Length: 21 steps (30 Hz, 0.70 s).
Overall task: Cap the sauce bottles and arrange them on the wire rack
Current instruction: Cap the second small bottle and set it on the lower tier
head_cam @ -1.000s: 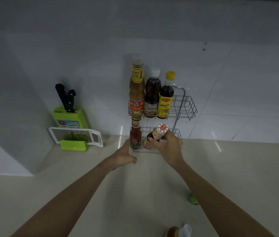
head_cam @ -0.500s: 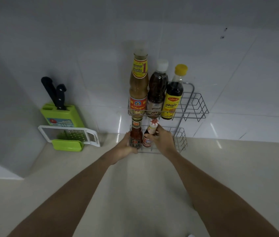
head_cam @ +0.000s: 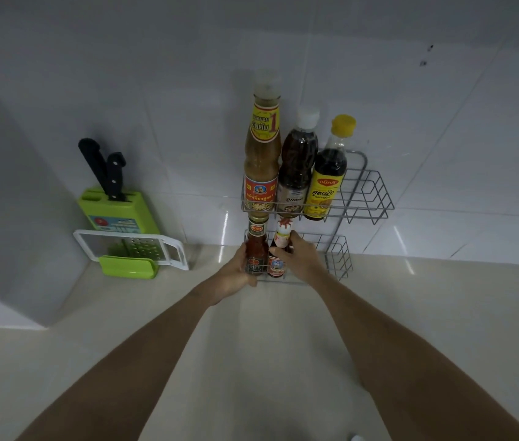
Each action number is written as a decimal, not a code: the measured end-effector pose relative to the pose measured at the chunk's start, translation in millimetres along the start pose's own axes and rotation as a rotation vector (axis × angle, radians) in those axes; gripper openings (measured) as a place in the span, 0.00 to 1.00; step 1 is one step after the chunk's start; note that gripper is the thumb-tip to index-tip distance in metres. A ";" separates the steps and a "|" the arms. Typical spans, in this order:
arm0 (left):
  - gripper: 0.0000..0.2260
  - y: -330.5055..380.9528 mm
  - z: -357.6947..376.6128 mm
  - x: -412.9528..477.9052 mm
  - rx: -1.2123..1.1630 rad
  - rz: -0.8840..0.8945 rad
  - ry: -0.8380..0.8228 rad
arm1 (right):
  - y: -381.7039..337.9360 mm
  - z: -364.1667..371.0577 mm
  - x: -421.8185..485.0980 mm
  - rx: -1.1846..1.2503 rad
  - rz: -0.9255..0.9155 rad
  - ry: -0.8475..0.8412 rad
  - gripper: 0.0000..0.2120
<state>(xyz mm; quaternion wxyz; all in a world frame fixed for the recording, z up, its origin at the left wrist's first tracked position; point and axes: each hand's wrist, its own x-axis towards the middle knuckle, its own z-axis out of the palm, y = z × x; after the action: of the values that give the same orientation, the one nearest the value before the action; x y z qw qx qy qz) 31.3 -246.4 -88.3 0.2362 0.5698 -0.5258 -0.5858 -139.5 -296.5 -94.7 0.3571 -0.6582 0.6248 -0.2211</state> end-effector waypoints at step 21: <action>0.33 -82.3 149.2 -150.8 0.110 0.126 -0.158 | 138.0 -28.8 -254.7 -0.333 -0.272 -0.097 0.24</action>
<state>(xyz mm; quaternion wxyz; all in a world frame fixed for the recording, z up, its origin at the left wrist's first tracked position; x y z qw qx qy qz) -42.7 -34.9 -128.1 0.1989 0.4994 -0.6089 -0.5833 -283.4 -47.4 -139.6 0.2400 -0.7962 0.5402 -0.1290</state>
